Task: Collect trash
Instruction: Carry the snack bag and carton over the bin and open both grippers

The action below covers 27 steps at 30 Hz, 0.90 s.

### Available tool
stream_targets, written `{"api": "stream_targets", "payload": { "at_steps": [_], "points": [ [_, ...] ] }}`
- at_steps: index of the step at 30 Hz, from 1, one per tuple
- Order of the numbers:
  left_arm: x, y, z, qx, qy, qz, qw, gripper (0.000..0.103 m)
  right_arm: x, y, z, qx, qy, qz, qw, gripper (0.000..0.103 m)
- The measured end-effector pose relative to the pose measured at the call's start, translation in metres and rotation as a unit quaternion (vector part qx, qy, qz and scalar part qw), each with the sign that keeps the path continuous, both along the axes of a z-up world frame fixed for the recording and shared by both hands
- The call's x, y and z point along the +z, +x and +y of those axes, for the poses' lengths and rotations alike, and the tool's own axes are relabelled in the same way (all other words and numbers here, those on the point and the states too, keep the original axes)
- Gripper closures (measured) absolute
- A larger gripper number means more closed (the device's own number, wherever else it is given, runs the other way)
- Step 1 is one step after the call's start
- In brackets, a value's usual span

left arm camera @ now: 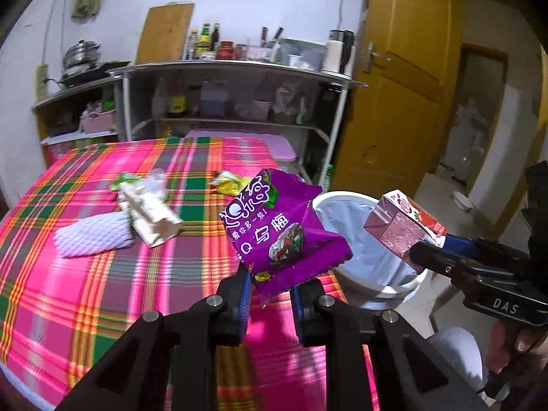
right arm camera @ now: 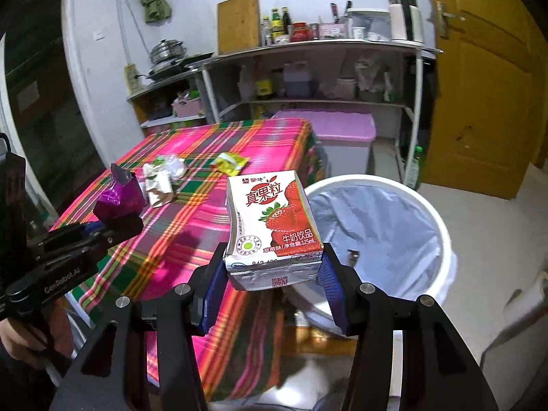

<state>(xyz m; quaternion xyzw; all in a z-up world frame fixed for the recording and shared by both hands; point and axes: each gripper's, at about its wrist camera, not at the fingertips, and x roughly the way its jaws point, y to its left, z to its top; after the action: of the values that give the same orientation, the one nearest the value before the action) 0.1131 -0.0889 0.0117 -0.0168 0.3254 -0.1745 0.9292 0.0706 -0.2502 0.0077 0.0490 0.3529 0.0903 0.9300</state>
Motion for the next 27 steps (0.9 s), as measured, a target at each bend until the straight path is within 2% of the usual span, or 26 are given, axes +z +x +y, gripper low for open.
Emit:
{"api": "stream_targets", "payload": {
  "at_steps": [6,16,27],
  "points": [
    [-0.002,0.01,-0.031,-0.036,-0.004,0.002,0.9994,0.082,-0.004,0.001,-0.024,-0.03,0.001,0.005,1.0,0.05],
    [-0.018,0.035,-0.069,-0.076,-0.011,0.03,0.9966,0.082,-0.021,0.014,-0.053,-0.064,0.004,0.027,0.998,0.05],
    [-0.034,0.063,-0.103,-0.114,-0.014,0.057,0.9917,0.082,-0.04,0.033,-0.072,-0.082,0.008,0.056,0.995,0.05]
  ]
}}
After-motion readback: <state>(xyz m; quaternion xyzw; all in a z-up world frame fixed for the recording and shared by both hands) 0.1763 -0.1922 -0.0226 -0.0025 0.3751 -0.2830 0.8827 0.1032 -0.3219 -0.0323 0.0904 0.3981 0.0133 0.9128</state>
